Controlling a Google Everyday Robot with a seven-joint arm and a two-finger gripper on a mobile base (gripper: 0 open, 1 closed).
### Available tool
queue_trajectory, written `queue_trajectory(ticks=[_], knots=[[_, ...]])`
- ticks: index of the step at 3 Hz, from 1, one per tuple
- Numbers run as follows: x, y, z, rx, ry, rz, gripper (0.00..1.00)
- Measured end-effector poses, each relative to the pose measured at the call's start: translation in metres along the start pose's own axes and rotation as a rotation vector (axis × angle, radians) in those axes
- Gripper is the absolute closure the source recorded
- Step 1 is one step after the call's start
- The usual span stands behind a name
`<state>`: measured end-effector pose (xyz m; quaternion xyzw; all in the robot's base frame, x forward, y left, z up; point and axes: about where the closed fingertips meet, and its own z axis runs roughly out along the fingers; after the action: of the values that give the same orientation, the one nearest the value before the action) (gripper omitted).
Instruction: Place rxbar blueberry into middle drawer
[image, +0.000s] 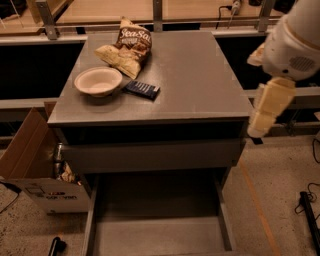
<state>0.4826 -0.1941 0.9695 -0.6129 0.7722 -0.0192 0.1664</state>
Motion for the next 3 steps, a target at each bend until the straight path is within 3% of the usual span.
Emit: queue_trajectory(ticks=[1, 2, 3], knots=[[-0.055, -0.059, 0.050, -0.031, -0.111, -0.006, 0.00], [-0.087, -0.087, 0.078, -0.037, -0.191, -0.005, 0.00], [-0.088, -0.090, 0.082, -0.040, -0.196, -0.004, 0.00]])
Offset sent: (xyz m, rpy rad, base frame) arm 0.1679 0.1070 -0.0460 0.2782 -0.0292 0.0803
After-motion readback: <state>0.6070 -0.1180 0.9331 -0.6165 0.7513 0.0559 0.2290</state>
